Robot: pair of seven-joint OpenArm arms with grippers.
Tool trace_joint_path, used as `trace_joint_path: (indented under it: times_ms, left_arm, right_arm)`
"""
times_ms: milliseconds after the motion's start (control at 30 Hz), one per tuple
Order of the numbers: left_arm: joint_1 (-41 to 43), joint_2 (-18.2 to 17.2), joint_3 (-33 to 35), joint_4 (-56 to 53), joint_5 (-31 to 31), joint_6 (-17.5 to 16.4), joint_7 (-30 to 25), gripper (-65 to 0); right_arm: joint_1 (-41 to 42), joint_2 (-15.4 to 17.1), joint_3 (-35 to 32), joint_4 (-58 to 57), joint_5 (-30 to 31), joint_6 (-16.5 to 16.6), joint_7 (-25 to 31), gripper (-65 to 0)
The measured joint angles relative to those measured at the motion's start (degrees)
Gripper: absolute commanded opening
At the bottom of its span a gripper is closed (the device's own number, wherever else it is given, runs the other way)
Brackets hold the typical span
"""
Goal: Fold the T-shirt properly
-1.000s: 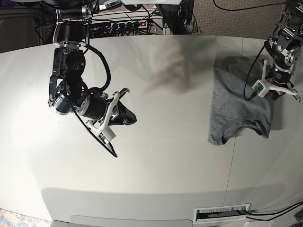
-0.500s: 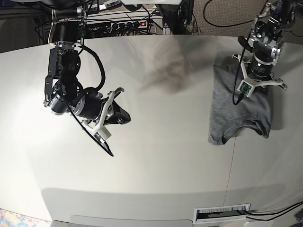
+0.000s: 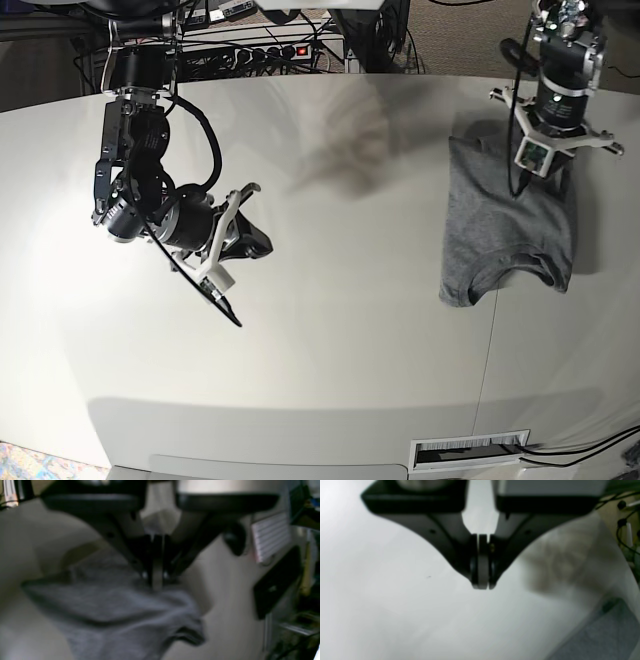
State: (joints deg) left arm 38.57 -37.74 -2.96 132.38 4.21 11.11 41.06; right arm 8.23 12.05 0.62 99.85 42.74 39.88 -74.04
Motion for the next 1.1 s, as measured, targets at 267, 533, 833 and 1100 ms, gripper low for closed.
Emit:
trace_joint_path:
  times_ms: [267, 533, 833, 1100]
  left_arm:
    - [8.09, 4.63, -11.52, 0.00, -7.58, -0.42, -2.97, -65.0]
    - [12.33, 8.61, -18.32, 0.00, -18.73, -5.33, -4.00, -65.0]
    - [18.86, 9.31, -19.28, 0.00, -22.27, -8.09, -5.14, -65.0]
    - [25.00, 9.31, -19.30, 0.00, -22.53, -8.20, -5.20, -65.0]
  right_arm:
    - [-1.97, 2.51, -0.02, 0.20, 0.81, 0.02, -2.21, -65.0]
    - [-10.12, 9.05, 4.79, 6.49, 1.03, 0.04, -1.49, -65.0]
    - [-21.90, 10.93, 18.49, 15.93, 1.03, 0.04, -0.50, -65.0]
    - [-33.59, 10.91, 26.93, 22.01, 1.20, 0.04, -0.46, -65.0]
